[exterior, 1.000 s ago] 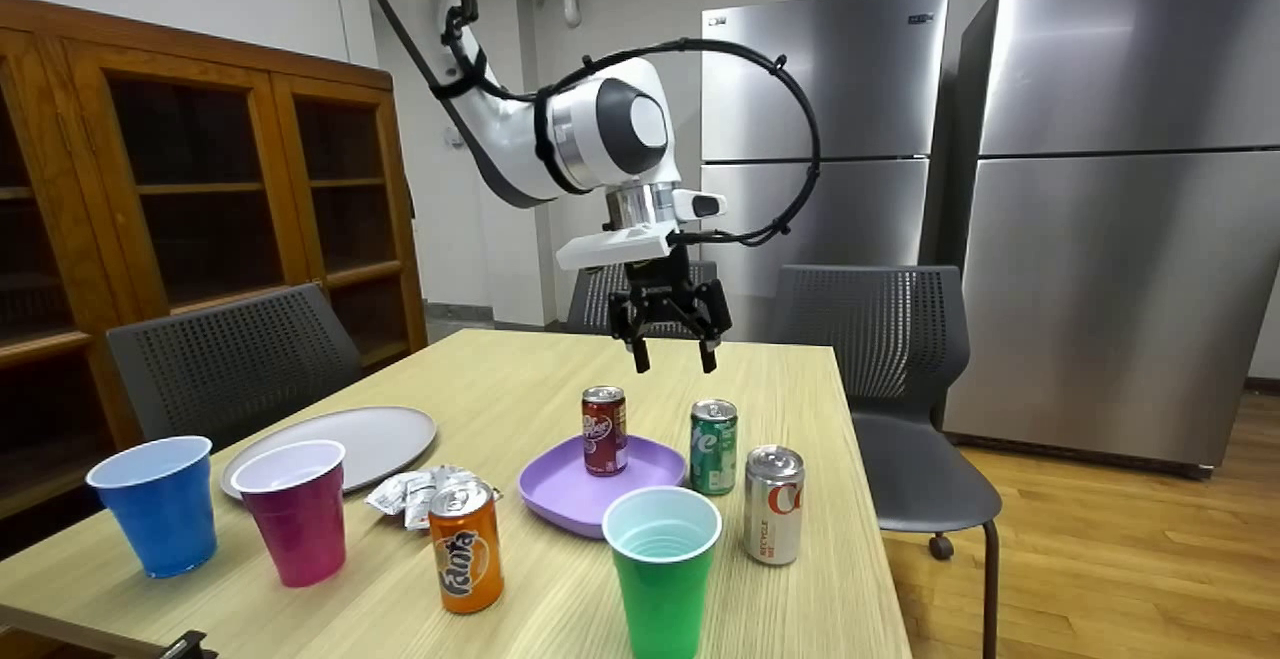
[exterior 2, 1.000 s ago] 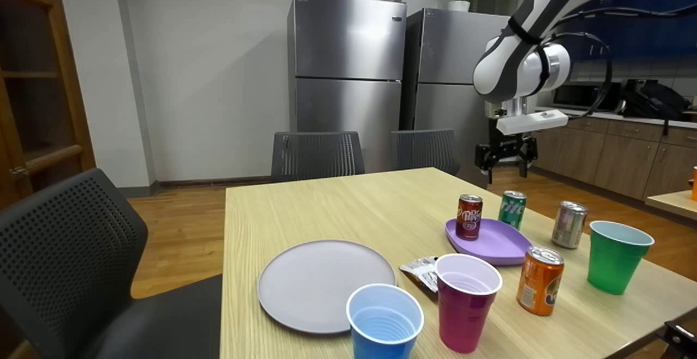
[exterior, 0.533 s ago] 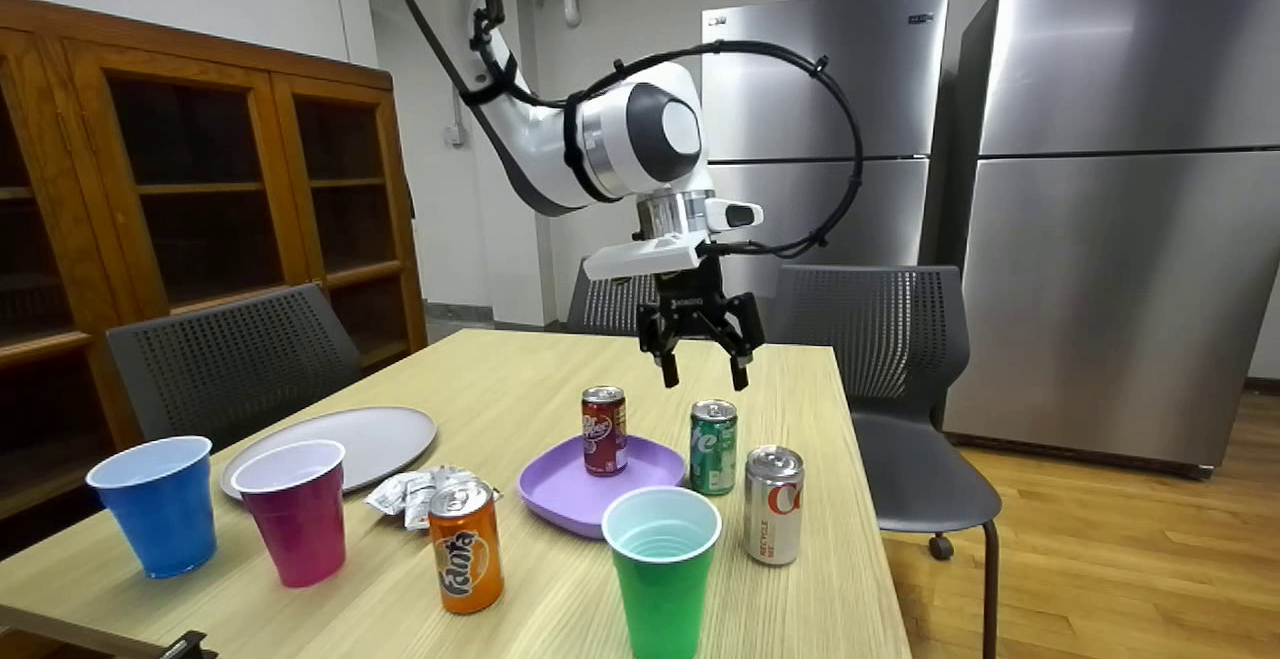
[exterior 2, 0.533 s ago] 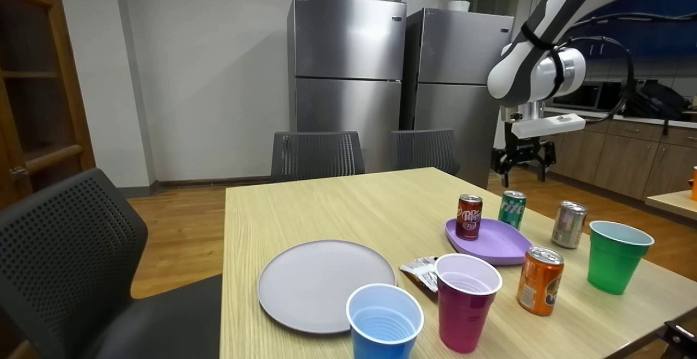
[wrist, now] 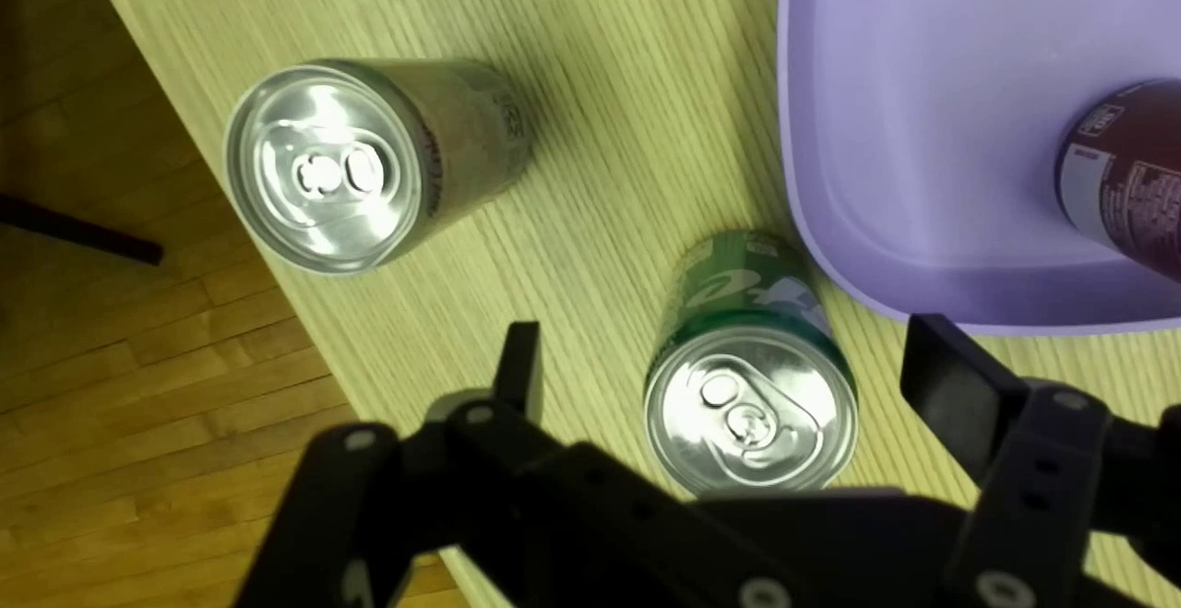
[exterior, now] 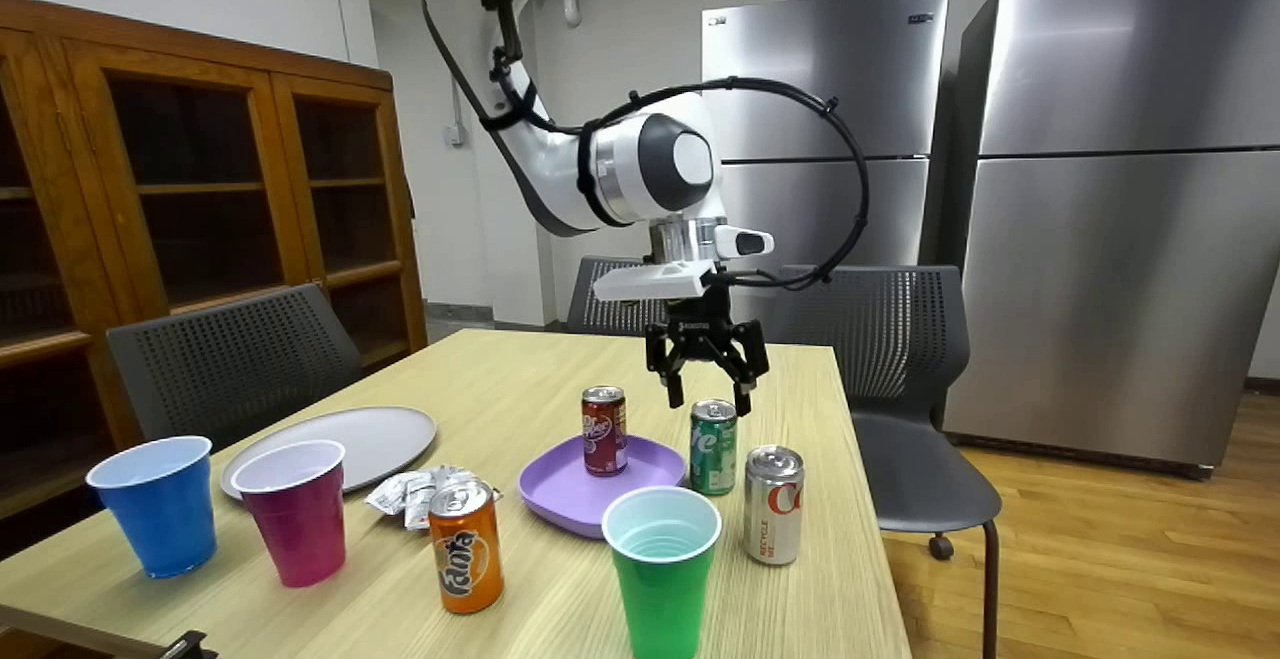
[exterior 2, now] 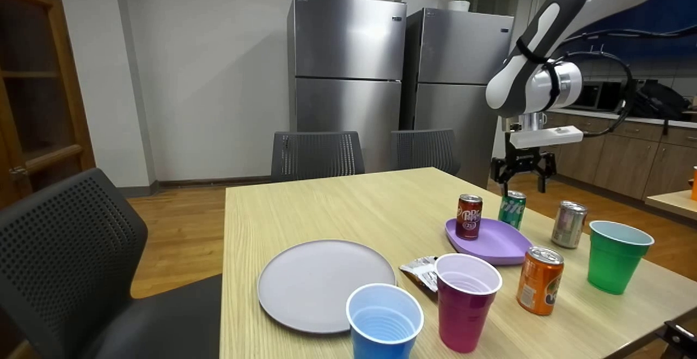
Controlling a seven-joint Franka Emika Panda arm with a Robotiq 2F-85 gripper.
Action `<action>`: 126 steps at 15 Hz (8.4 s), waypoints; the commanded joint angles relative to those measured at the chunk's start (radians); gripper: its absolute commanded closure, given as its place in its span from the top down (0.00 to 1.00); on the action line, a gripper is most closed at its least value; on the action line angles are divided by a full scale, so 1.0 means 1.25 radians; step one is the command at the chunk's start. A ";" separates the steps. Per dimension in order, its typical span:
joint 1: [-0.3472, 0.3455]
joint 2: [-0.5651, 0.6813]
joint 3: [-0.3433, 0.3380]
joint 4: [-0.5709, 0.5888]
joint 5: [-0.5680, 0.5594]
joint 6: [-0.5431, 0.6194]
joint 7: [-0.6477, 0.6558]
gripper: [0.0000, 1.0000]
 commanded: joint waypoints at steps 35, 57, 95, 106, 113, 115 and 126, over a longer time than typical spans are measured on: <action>-0.001 -0.016 0.012 0.028 0.012 -0.053 0.015 0.40; 0.047 -0.089 0.030 -0.085 0.007 -0.056 0.087 0.40; 0.040 0.007 0.035 0.037 0.051 -0.074 0.131 1.00; 0.038 -0.149 0.021 -0.091 0.040 -0.041 0.116 1.00; 0.037 -0.260 0.001 -0.231 0.008 -0.024 0.135 1.00; 0.035 -0.285 -0.004 -0.267 -0.007 -0.023 0.138 1.00; 0.013 -0.405 -0.020 -0.441 -0.126 -0.014 0.188 1.00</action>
